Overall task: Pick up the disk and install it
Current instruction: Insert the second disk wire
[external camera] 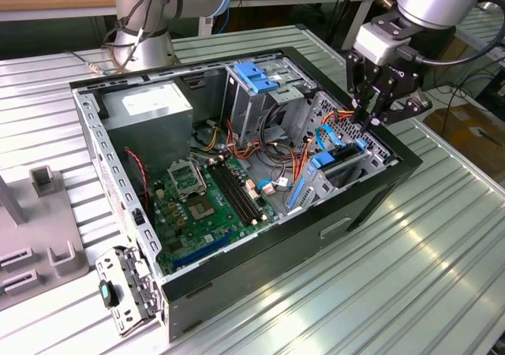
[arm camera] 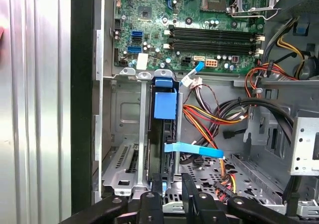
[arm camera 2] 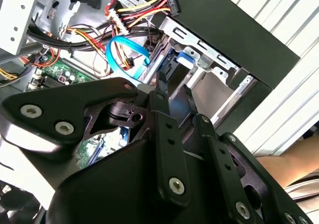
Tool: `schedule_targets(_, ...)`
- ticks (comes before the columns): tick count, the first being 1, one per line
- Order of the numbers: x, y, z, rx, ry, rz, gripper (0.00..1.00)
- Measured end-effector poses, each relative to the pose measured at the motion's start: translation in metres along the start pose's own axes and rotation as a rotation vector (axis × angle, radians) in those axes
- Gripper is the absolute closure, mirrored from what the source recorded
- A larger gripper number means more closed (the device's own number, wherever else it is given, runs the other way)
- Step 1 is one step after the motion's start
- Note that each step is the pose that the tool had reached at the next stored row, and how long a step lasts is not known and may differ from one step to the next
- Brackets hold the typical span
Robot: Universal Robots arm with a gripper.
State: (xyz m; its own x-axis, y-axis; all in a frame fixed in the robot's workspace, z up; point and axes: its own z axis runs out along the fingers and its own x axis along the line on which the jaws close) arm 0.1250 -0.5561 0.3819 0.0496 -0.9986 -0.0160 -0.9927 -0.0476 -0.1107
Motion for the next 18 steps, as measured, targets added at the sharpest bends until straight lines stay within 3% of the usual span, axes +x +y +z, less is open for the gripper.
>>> schedule_targets(18, -0.0002, -0.0012, -0.0105, -0.0001, -0.0004, -0.005, 0.7)
